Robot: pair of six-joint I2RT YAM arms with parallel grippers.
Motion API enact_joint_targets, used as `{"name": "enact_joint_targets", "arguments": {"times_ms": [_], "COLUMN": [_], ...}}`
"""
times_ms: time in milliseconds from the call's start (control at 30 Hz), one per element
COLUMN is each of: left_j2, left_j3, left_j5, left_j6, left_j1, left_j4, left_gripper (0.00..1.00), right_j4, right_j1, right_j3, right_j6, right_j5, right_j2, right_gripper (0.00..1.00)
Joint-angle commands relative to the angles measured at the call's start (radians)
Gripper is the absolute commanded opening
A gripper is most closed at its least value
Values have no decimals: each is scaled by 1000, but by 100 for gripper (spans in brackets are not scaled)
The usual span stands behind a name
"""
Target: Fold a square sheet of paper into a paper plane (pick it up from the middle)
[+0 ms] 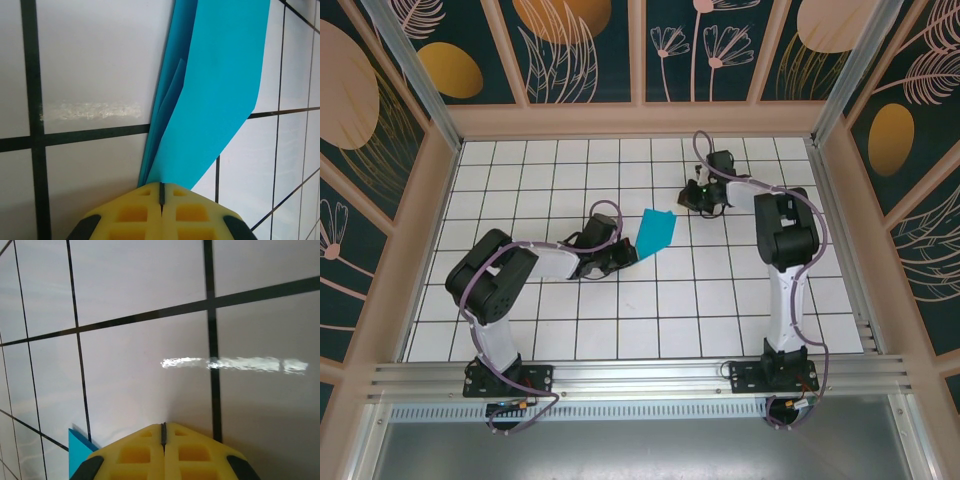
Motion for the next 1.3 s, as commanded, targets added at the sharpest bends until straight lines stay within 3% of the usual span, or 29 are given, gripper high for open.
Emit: {"name": "enact_joint_targets", "arguments": {"times_ms": [0, 167, 333, 567, 800, 1267], "left_j2": [-21, -85, -91, -48, -72, -112], "left_j3": [59, 166, 199, 211, 173, 98], "left_j5": [1, -64, -162, -185, -233, -270], "left_j6": [58, 103, 113, 97, 72, 36], "left_j1": [2, 2, 1, 15, 50, 104], "left_j4": [-157, -158, -148, -114, -113, -92], "left_gripper": [13, 30, 39, 42, 60, 79], "right_j4": [36, 119, 167, 238, 265, 262], "right_j1": [22, 37, 73, 144, 168, 194], "right_j3": [-76, -274, -386, -414, -417, -385], "right_j6": [41, 159, 268, 375, 438, 455], "right_j5": [13, 11, 21, 0, 27, 11], "right_j2": [-129, -287, -356, -321, -309, -239], "right_gripper": [8, 36, 42, 43, 37, 37]}}
